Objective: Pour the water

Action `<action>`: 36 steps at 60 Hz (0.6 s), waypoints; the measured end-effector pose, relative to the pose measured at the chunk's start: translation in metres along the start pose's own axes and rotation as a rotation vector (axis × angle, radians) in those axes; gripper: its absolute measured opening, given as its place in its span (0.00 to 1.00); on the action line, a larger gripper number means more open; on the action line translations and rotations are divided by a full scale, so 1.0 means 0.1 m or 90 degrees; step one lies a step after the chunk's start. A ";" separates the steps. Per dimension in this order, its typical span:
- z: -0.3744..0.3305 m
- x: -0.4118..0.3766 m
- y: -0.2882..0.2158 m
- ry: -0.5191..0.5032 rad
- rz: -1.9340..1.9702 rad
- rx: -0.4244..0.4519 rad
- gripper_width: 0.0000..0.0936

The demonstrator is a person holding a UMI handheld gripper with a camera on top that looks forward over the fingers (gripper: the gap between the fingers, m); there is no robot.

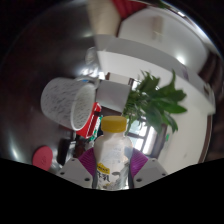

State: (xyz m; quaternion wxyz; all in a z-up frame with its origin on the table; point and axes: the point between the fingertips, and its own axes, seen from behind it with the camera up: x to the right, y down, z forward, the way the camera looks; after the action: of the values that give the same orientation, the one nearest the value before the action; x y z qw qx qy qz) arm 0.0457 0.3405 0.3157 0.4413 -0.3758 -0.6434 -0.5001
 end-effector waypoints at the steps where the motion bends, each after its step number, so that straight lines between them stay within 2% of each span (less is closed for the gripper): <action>1: 0.02 0.01 0.05 -0.003 0.032 0.002 0.44; 10: 0.12 0.01 0.50 -0.048 0.362 0.003 0.45; 11: -0.03 -0.04 0.47 -0.055 0.406 0.002 0.45; 20: 0.15 -0.25 0.75 -0.119 0.765 0.004 0.45; 30: 0.21 -0.56 0.66 -0.195 1.042 0.020 0.45; 36: 0.26 -0.67 0.66 -0.191 1.100 0.024 0.45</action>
State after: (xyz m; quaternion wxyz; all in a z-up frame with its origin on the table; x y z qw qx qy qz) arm 0.1238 0.3769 0.2702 0.5828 -0.7859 -0.1929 0.0746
